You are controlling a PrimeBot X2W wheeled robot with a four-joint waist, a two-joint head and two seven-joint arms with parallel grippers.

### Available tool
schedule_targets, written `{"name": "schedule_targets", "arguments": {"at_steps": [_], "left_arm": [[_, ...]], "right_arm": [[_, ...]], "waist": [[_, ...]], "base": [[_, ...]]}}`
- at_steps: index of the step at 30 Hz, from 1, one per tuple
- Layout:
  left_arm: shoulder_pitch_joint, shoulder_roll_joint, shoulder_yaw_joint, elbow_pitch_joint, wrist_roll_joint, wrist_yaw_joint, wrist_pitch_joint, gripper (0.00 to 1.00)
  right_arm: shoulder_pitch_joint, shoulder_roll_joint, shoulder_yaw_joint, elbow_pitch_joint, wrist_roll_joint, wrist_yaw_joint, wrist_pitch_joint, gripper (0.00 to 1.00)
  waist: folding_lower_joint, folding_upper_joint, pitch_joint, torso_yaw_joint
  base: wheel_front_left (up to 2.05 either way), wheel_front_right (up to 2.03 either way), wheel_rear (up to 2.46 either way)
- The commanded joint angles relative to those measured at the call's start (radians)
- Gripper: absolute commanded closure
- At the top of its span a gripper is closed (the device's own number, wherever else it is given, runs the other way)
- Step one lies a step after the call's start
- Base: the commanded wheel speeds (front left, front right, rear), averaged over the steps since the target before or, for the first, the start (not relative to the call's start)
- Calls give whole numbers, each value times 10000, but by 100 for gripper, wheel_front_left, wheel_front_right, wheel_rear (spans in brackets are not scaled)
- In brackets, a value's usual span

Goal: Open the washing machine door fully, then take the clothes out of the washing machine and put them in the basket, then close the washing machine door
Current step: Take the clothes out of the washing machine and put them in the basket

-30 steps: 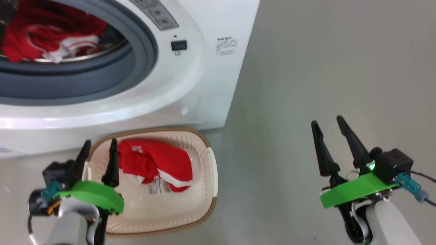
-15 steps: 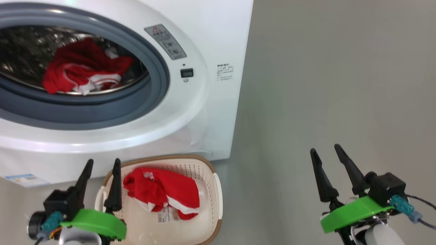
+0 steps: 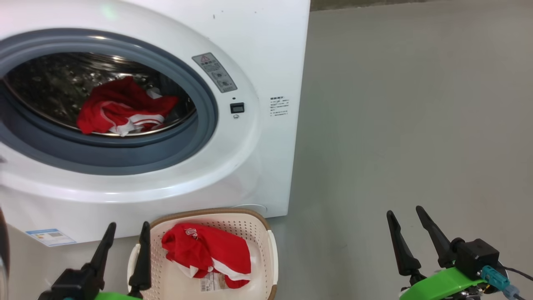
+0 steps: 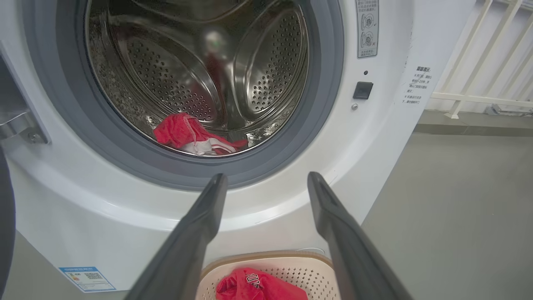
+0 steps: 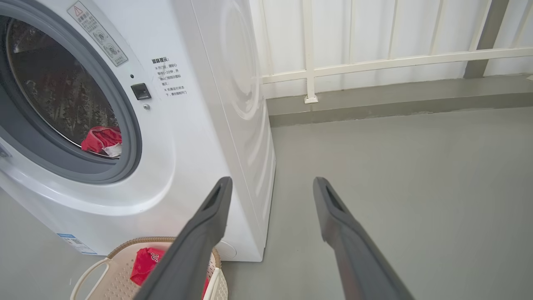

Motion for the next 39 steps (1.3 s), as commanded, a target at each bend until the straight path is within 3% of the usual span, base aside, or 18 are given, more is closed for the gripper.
{"name": "schedule_targets", "arguments": {"at_steps": [1, 14, 39], "left_arm": [[34, 88, 393, -389, 95, -56, -51, 0], [996, -52, 901, -1461, 272, -56, -51, 0], [520, -94, 860, -1486, 180, -56, -51, 0]], "right_arm": [[-17, -47, 170, -299, -74, 62, -65, 0], [226, -54, -56, -510, -67, 62, -65, 0], [-100, -33, -43, -588, 29, 62, -65, 0]], "waist": [[0, 0, -45, 75], [0, 0, 61, 116], [0, 0, 606, 216]], "base": [[0, 0, 0], [0, 0, 0], [0, 0, 0]]}}
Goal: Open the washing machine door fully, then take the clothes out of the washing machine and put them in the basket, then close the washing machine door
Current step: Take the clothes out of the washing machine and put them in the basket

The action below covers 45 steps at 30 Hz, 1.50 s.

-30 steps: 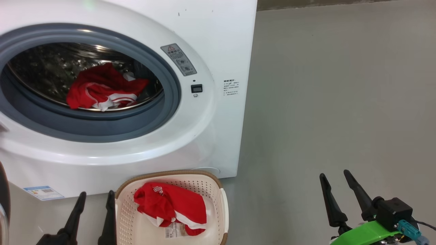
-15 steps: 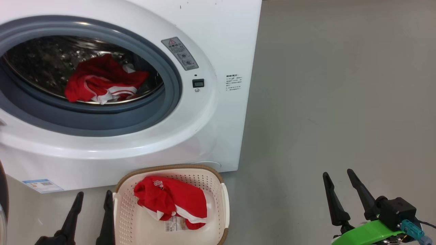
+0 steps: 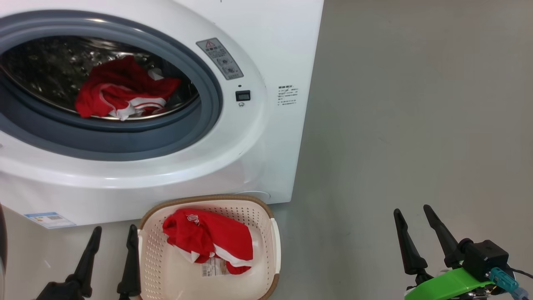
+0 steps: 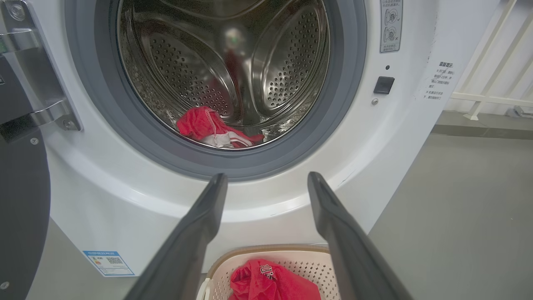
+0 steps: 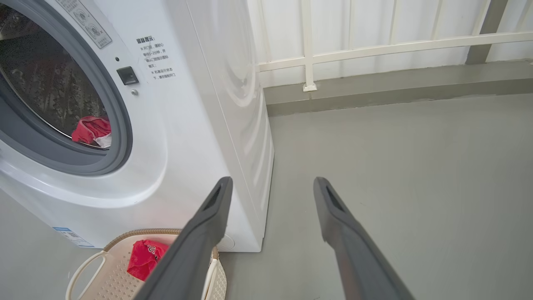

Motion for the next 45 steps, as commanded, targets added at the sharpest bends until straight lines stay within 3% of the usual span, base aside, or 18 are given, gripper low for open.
{"name": "schedule_targets", "arguments": {"at_steps": [1, 8, 15, 25, 45], "left_arm": [[-303, 64, 311, -233, 14, -56, -53, 0], [-760, 63, 252, -15, 203, -56, -53, 0], [-2373, 156, 245, 1029, 784, 38, -53, 0], [-6290, 882, 195, 3774, 1359, 597, -53, 0], [-11386, 2262, -5, 8875, 1856, 1749, -52, 0]], "right_arm": [[-315, -54, 252, -274, 69, 62, -65, 0], [-443, -54, 243, -315, 118, 62, -65, 0], [-804, -53, 404, -377, 213, 62, -65, 0], [-1586, -53, 694, -478, 527, 62, -65, 0], [-2693, -53, 1051, -701, 938, 62, -65, 0]], "waist": [[0, 0, 38, 7], [0, 0, 327, 39], [0, 0, 1004, 50], [0, 0, 2339, -271], [0, 0, 4084, -727]], "base": [[0, 0, 0], [0, 0, 0], [0, 0, 0], [0, 0, 0], [0, 0, 0]]}}
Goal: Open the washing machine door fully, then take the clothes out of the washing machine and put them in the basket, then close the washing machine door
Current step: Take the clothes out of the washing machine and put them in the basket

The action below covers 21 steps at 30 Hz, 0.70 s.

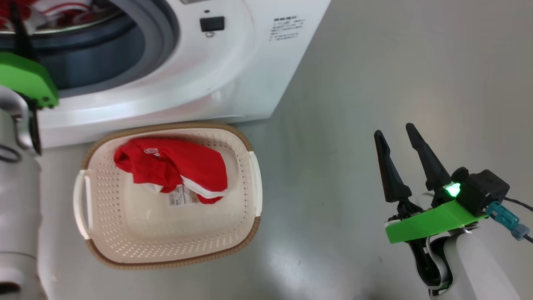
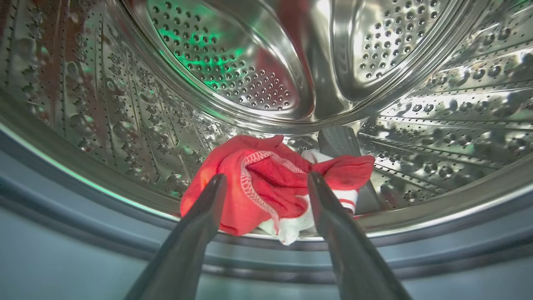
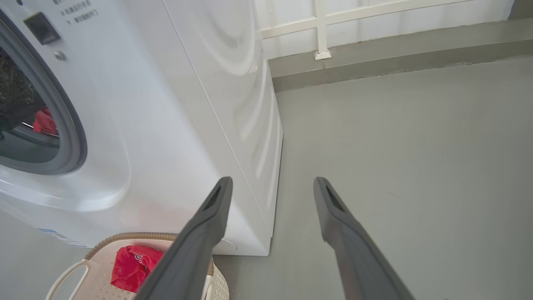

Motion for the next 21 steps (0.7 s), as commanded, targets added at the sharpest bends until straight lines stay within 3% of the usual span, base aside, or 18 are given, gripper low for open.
{"name": "schedule_targets", "arguments": {"at_steps": [1, 14, 15, 16, 17, 19, 21], "left_arm": [[-289, 618, 145, 38, 95, 152, -50, 0], [-1345, 1368, -171, 1944, 234, 402, -7, 2], [-1373, 1398, -186, 1997, 226, 407, -7, 24], [-1399, 1422, -200, 2037, 217, 414, -8, 53], [-1424, 1440, -225, 2070, 217, 419, -9, 63], [-1466, 1451, -299, 2108, 230, 383, -17, 95], [-1486, 1426, -334, 2124, 200, 363, -27, 100]], "right_arm": [[-58, -47, 259, -243, 233, 62, -65, 0], [-212, -47, 566, -272, 454, 62, -65, 0], [-223, -47, 581, -268, 466, 62, -65, 0], [-233, -47, 593, -265, 476, 62, -65, 0], [-242, -47, 601, -264, 484, 62, -65, 0], [-249, -47, 612, -266, 506, 62, -65, 0], [-250, -47, 609, -261, 522, 62, -65, 0]], "waist": [[0, 0, 235, -180], [0, 0, 521, -607], [0, 0, 530, -627], [0, 0, 539, -642], [0, 0, 548, -652], [0, 0, 557, -665], [0, 0, 551, -667]], "base": [[0, 0, 0], [0, 0, 0], [0, 0, 0], [0, 0, 0], [0, 0, 0], [0, 0, 0], [0, 0, 0]]}}
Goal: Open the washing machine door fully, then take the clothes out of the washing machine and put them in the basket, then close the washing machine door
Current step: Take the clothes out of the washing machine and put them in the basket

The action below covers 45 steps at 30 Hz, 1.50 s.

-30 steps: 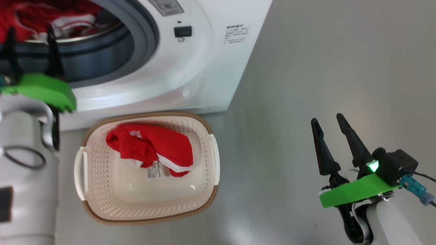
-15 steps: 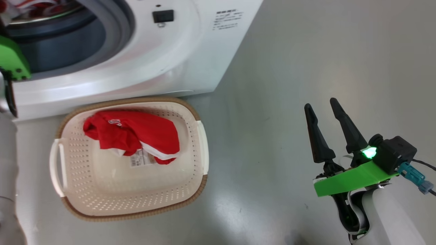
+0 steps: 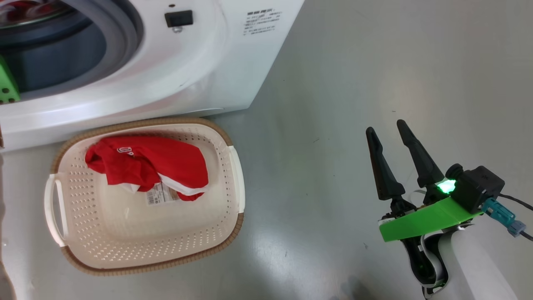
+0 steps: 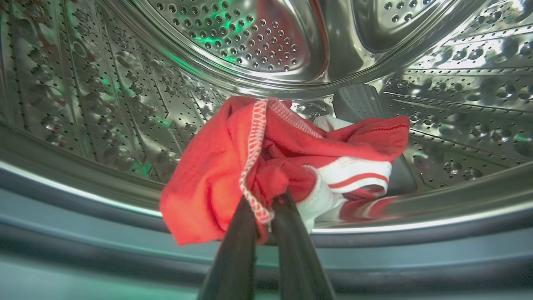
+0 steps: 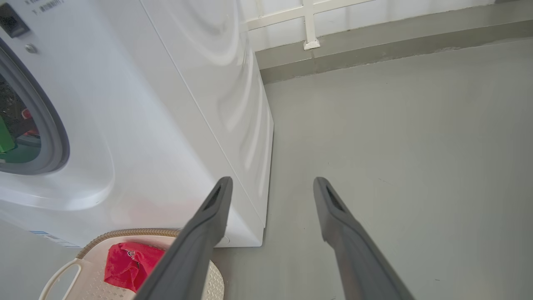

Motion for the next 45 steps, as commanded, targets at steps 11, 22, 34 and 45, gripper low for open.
{"name": "schedule_targets", "arguments": {"at_steps": [11, 22, 34, 45], "left_arm": [[674, 145, 219, -1410, -486, -169, -56, 100], [2811, -571, 600, -4429, -979, -386, -58, 100], [5219, -1488, 1101, -7407, -1087, -746, -58, 100], [6838, -2195, 1529, -9864, -1095, -1165, -58, 100]], "right_arm": [[43, -41, 141, -144, 31, 62, -65, 0], [379, -41, 91, -19, -193, 62, -65, 0], [801, -41, -180, 71, -465, 62, -65, 0], [1061, -41, -476, 75, -683, 62, -65, 0]], "waist": [[0, -1, -398, 141], [0, -1, -1281, 473], [0, -1, -2107, 879], [0, -1, -2452, 1233]], "base": [[0, 0, 0], [0, 0, 0], [0, 0, 0], [0, 0, 0]]}}
